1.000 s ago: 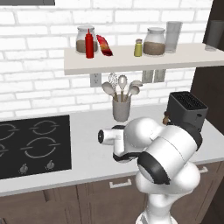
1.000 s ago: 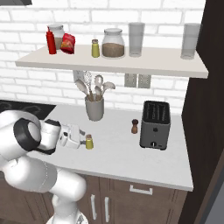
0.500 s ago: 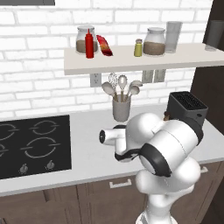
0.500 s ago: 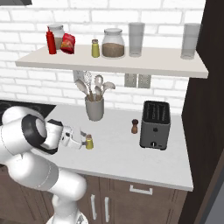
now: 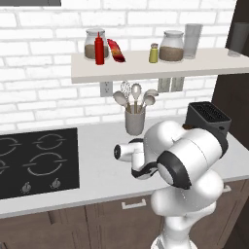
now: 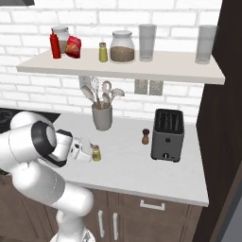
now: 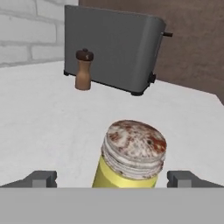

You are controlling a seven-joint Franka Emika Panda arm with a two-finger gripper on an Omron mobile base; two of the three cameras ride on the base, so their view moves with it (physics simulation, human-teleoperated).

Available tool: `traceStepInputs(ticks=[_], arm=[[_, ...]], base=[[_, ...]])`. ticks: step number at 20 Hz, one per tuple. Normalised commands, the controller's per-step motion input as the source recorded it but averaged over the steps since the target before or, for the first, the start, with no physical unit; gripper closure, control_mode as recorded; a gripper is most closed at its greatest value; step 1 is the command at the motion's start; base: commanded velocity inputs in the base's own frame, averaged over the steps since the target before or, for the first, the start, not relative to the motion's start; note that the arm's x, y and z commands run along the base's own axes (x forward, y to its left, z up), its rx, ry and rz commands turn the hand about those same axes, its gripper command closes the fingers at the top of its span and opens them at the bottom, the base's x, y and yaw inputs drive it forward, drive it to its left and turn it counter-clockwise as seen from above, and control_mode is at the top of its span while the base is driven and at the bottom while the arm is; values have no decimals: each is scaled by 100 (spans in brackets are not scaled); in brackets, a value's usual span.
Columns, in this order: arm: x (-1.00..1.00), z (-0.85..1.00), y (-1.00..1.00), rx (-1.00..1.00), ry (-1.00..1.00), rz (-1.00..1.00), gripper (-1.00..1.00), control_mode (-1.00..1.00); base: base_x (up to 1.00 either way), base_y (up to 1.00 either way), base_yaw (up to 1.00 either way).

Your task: Put the shaker and condiment bottle from the counter next to their counterparts in the cabinet.

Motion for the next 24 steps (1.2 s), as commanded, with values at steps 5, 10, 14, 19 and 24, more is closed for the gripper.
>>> traceStepInputs(ticks=[5, 10, 14, 19, 24], arm=[[0, -19, -10, 0, 0, 0, 100, -100], [4, -5, -15, 0, 0, 0, 100, -100], [0, 12, -1, 0, -2, -4, 100, -100], [0, 39, -2, 0, -2, 0, 100, -100], [0, 58, 0, 0, 0, 0, 100, -100]], base=[[0, 0, 0], [0, 0, 0], [0, 0, 0], [0, 0, 0], [0, 0, 0]])
